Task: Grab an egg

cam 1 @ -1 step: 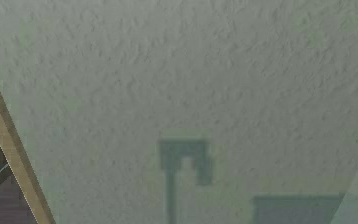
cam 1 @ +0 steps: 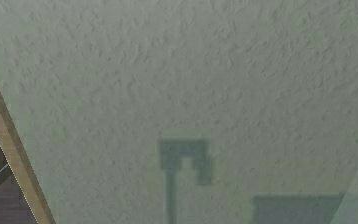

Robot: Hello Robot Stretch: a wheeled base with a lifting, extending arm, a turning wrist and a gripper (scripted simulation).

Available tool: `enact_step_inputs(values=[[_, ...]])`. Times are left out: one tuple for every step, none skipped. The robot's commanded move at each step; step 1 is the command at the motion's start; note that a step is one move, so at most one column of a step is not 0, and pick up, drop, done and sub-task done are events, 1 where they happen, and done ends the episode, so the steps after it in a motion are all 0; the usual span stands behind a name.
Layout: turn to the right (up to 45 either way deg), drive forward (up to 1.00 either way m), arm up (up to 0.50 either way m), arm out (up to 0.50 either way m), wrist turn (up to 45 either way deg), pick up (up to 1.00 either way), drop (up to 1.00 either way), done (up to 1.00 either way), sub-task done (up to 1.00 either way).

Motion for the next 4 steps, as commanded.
enact_step_inputs(values=[[0.0,0.0,0.38,0.0,0.0,0.0,0.0,0.0,0.0],[0.0,0.0,0.0,0.48,0.0,0.0,0.0,0.0,0.0],[0.0,0.0,0.0,0.0,45.0,0.0,0.0,0.0,0.0],[0.0,0.0,0.0,0.0,45.0,0.0,0.0,0.0,0.0]])
